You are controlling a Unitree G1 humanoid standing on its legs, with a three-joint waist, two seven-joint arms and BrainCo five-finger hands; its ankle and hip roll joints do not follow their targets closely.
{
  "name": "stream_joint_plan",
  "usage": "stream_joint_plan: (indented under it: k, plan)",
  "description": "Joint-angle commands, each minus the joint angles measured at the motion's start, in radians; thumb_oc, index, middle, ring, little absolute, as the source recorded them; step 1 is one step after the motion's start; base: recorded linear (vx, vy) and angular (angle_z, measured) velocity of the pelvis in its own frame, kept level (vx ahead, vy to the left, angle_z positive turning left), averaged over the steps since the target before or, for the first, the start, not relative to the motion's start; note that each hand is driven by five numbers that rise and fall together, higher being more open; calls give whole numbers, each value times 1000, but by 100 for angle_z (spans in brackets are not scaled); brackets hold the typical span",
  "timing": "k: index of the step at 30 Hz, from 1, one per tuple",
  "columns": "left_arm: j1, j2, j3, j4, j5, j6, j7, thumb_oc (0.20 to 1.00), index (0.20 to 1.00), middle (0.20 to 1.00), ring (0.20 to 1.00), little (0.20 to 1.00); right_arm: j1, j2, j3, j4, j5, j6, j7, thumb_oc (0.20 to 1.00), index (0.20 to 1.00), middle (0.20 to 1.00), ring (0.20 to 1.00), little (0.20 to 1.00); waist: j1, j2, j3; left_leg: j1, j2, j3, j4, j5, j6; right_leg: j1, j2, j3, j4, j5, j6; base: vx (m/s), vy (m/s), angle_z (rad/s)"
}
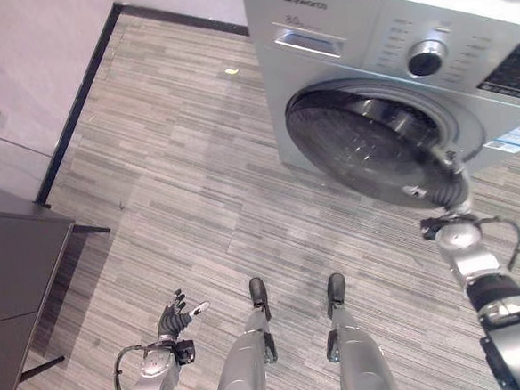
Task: Grab the laundry basket,head to the washer,open it,put in the laundry and shut it.
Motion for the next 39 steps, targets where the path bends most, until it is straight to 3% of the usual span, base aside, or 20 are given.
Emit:
stream_joint_plan:
  k: [1,4,5,7,8,10,14,17,19,20,22,25,27,28,30,33,36,39]
  plan:
    - [-30,13,-79,68,9,-17,29,1000,1000,1000,1000,1000,-57,321,267,40,-11,-41,169,1000,1000,1000,1000,1000,92,-28,-10,34,-14,-14,10,-87,-33,-28,-87,67,1,-76,45,-44,-6,-16]
    - [-41,30,-107,43,65,-27,48,1000,1000,1000,1000,1000,-30,348,270,45,6,-46,162,1000,1000,1000,1000,1000,95,-34,-14,50,-3,-9,10,-88,-37,-11,-80,62,1,-81,42,-26,-30,-3]
    - [-42,119,-148,-120,179,-36,19,1000,1000,1000,1000,1000,28,326,247,60,-19,-38,155,1000,1000,1000,1000,1000,89,-38,-27,81,16,-2,10,-94,-43,24,-72,51,1,-97,38,28,-67,42]
    - [-24,176,-135,-235,194,-37,-11,1000,1000,1000,1000,1000,72,310,225,87,-39,-28,166,1000,1000,1000,1000,1000,87,-36,-36,107,29,6,10,-98,-46,54,-61,46,1,-111,34,84,-95,75]
    - [-1,289,-97,-424,160,-22,-94,1000,1000,1000,1000,1000,126,280,193,161,-85,4,200,1000,1000,1000,1000,1000,90,-33,-61,162,54,22,10,-102,-53,108,-40,36,1,-132,27,152,-133,56]
    - [31,389,-66,-572,88,-2,-180,1000,1000,1000,1000,1000,172,262,179,187,-124,21,231,1000,1000,1000,1000,1000,93,-29,-77,202,79,37,21,-108,-61,154,-22,30,1,-152,20,149,-134,37]
    - [36,706,-17,-877,-165,12,-375,1000,1000,1000,1000,1000,282,246,164,235,-165,24,279,1000,1000,1000,1000,1000,82,-33,-110,252,128,50,79,-120,-83,230,24,20,1,-184,-4,120,-162,11]
    - [-10,907,-64,-1014,-343,40,-507,1000,1000,1000,1000,1000,334,253,183,270,-184,11,310,1000,1000,1000,1000,1000,64,-46,-141,306,162,68,87,-118,-94,270,59,32,3,-193,-10,143,-149,4]
    - [-68,969,-129,-1061,-432,49,-552,1000,1000,1000,1000,1000,364,259,206,280,-197,3,326,1000,1000,1000,1000,1000,50,-49,-160,328,187,80,105,-106,-101,290,81,46,8,-205,-17,131,-111,-17]
    - [-74,969,-135,-1060,-432,48,-552,1000,1000,1000,1000,1000,364,259,204,280,-197,3,326,1000,1000,1000,1000,1000,52,-49,-160,329,187,80,105,-106,-101,291,81,47,8,-205,-17,117,-132,-30]
    - [-132,898,-175,-1068,-567,30,-542,1000,1000,1000,1000,1000,397,266,238,282,-209,-7,330,1000,1000,1000,1000,1000,38,-59,-179,334,221,76,168,-78,-103,312,107,67,19,-220,-38,99,-148,-31]
    - [-83,605,-142,-976,-673,21,-438,1000,1000,1000,1000,1000,413,278,246,278,-207,-4,308,1000,1000,1000,1000,1000,31,-80,-176,306,230,38,266,-52,-86,331,120,82,30,-231,-65,43,-97,-19]
    - [-85,465,-173,-917,-672,35,-382,1000,1000,1000,1000,1000,416,275,220,295,-198,13,289,1000,1000,1000,1000,1000,15,-81,-168,288,239,28,338,-66,-81,353,121,81,35,-248,-67,61,-20,-11]
    - [-91,440,-176,-906,-672,42,-374,1000,1000,1000,1000,1000,415,275,209,296,-193,20,285,1000,1000,1000,1000,1000,9,-82,-166,276,243,37,351,-60,-77,354,117,76,35,-249,-68,56,13,0]
    - [-97,422,-184,-886,-663,47,-372,1000,1000,1000,1000,1000,412,271,195,298,-190,30,281,1000,1000,1000,1000,1000,4,-80,-164,267,235,46,345,-79,-70,356,105,76,37,-252,-62,-3,84,6]
    - [-105,422,-261,-778,-603,78,-410,1000,1000,1000,1000,1000,407,247,155,298,-177,37,286,1000,1000,1000,1000,1000,-3,-97,-172,195,149,18,277,-137,-37,325,64,72,45,-237,-55,-59,133,7]
    - [-136,489,-350,-657,-460,94,-450,1000,1000,1000,1000,1000,410,223,123,290,-166,41,284,1000,1000,1000,1000,1000,-1,-96,-165,134,89,-15,172,-92,-44,324,64,83,56,-241,-46,67,140,6]
    - [-142,510,-386,-530,-290,81,-434,1000,1000,1000,1000,1000,418,214,108,294,-147,41,284,1000,1000,1000,1000,1000,18,-100,-152,73,48,-118,57,-24,-52,332,79,105,75,-263,-43,148,82,-15]
